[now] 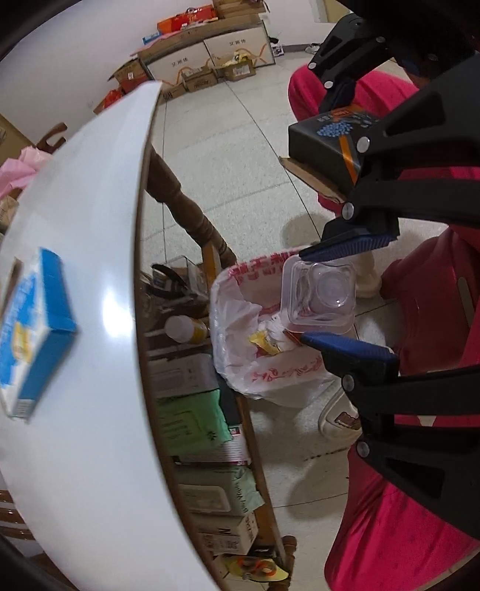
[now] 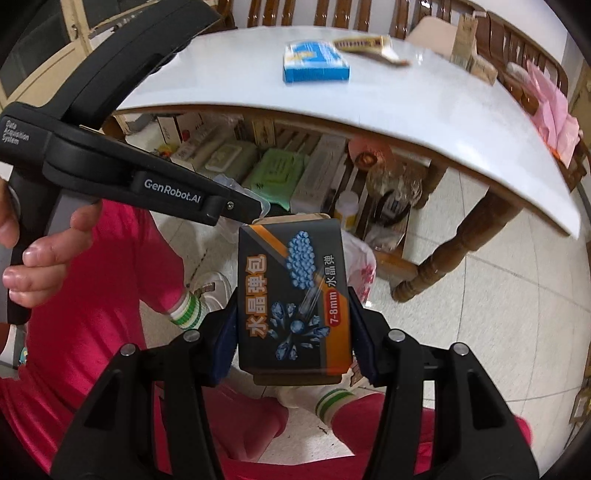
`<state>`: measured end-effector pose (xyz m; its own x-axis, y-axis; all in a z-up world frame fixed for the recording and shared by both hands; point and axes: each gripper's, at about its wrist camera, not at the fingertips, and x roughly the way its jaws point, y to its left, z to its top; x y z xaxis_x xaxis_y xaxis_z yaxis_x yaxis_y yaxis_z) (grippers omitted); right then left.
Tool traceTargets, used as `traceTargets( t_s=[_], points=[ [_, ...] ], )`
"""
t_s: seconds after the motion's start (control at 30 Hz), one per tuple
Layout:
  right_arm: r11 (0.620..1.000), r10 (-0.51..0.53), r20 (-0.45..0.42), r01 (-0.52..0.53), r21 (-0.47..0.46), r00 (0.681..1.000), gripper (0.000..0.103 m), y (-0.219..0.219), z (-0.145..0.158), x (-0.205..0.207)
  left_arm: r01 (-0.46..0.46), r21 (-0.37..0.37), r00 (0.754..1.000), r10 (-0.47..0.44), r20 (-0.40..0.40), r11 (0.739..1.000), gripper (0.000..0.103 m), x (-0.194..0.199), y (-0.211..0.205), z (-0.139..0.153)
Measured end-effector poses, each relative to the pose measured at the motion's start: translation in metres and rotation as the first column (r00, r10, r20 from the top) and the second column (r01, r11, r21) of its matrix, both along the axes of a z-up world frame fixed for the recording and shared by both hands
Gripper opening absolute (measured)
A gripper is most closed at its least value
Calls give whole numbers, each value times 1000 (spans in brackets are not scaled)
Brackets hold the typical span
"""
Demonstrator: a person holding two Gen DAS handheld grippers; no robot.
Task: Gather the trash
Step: 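Carry the clear tray and black box down over the plastic bag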
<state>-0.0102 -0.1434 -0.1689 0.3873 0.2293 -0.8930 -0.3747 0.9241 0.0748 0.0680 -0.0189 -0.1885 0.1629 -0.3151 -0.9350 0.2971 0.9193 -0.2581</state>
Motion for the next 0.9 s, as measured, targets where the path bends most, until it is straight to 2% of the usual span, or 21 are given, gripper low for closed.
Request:
traceTargets(
  t_s=[0.2,0.53,0.9],
  points=[
    [999,-32,-42,32,11,999,52,0,-29,7,-14,17,997,15,-70,1000,39,4,-5,-35],
    [997,-70,-114,71,6,991,52,-4,-68,25,-21,61,991,29,-127,998,39,17,-8,-79],
    [991,-128,-214,134,16,968,52,-8,-112,43,-48,80,969,66,-237,996,39,38,-10,-131]
  ],
)
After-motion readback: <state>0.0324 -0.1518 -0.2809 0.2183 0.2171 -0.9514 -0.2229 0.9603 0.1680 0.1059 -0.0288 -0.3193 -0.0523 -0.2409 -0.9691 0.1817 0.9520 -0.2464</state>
